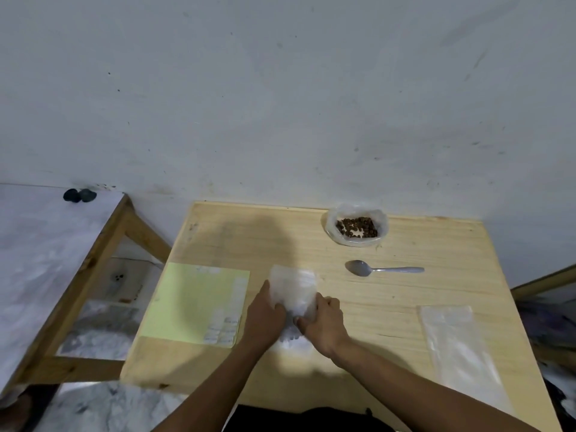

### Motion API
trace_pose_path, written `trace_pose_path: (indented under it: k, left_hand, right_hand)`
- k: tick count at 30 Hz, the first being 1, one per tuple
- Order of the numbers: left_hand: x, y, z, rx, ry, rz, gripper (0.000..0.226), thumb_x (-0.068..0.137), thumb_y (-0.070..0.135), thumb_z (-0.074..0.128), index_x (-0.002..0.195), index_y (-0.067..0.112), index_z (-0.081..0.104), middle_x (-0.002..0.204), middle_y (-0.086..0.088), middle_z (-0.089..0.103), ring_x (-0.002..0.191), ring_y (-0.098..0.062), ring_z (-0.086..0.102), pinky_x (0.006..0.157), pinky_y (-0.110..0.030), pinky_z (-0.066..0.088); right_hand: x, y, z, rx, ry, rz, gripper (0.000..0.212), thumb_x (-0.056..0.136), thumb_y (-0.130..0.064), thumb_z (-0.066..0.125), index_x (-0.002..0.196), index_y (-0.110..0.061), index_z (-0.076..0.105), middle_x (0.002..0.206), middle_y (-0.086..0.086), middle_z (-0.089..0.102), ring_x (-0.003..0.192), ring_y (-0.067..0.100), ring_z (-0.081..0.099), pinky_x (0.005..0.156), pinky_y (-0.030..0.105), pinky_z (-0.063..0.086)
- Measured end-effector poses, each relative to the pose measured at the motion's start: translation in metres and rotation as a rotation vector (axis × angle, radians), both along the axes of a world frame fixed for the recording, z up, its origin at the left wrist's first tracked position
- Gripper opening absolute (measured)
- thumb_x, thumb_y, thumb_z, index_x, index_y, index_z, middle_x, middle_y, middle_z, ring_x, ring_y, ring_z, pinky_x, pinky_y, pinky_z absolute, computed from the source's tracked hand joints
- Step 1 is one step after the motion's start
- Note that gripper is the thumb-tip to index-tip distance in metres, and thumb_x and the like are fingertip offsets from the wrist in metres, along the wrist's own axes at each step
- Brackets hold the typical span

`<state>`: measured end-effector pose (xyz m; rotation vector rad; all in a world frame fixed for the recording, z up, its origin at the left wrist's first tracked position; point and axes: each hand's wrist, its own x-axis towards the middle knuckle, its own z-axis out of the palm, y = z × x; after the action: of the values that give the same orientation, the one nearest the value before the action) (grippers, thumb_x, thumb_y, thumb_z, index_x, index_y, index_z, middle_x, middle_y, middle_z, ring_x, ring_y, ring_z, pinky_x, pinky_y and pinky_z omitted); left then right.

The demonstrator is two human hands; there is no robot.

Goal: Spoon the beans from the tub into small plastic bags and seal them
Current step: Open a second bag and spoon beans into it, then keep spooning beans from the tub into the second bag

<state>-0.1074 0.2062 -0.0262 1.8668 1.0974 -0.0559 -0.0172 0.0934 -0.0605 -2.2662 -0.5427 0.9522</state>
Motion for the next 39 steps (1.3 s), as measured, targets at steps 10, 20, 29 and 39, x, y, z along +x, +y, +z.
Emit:
trace_pose_path:
  k: [10, 20, 29, 39]
  left_hand:
    - [0.007, 0.006, -0.014, 0.199, 0.040, 0.058, 0.062, 0.079, 0.033, 0.055, 0.138, 0.017, 0.043, 0.135, -0.010, 0.052, 0.123, -0.033, 0.052, 0.104, -0.048, 0.044]
    - [0.100, -0.068, 0.017, -0.138, -0.112, -0.195, 0.040, 0.090, 0.011, 0.054, 0.129, 0.019, 0.055, 0.110, 0.000, 0.063, 0.092, -0.014, 0.062, 0.081, -0.031, 0.051]
    - [0.147, -0.166, 0.005, -0.789, 0.207, -0.284, 0.037, 0.095, 0.018, 0.056, 0.130, 0.007, 0.048, 0.107, -0.005, 0.051, 0.093, -0.022, 0.056, 0.074, -0.027, 0.053]
    - [0.155, -0.191, -0.001, -0.781, 0.116, -0.243, 0.025, 0.091, 0.017, 0.058, 0.116, 0.022, 0.053, 0.103, -0.002, 0.057, 0.093, -0.020, 0.056, 0.090, -0.033, 0.050]
  right_hand:
    - [0.017, -0.011, 0.005, 0.103, -0.010, -0.013, 0.034, 0.079, -0.036, 0.069, 0.098, -0.018, 0.046, 0.092, 0.004, 0.049, 0.087, 0.019, 0.044, 0.062, 0.019, 0.036]
    - [0.108, -0.151, 0.031, -0.067, -0.322, -0.461, 0.059, 0.089, -0.022, 0.065, 0.144, -0.012, 0.044, 0.125, 0.015, 0.050, 0.111, 0.032, 0.055, 0.095, 0.041, 0.047]
    - [0.099, -0.234, 0.022, -0.439, -0.129, -0.546, 0.056, 0.091, -0.044, 0.061, 0.139, -0.023, 0.043, 0.138, 0.012, 0.034, 0.126, 0.037, 0.035, 0.100, 0.045, 0.039]
    - [0.101, -0.243, 0.027, -0.329, -0.161, -0.678, 0.046, 0.090, -0.037, 0.063, 0.129, -0.019, 0.049, 0.128, 0.013, 0.051, 0.120, 0.035, 0.048, 0.095, 0.043, 0.044]
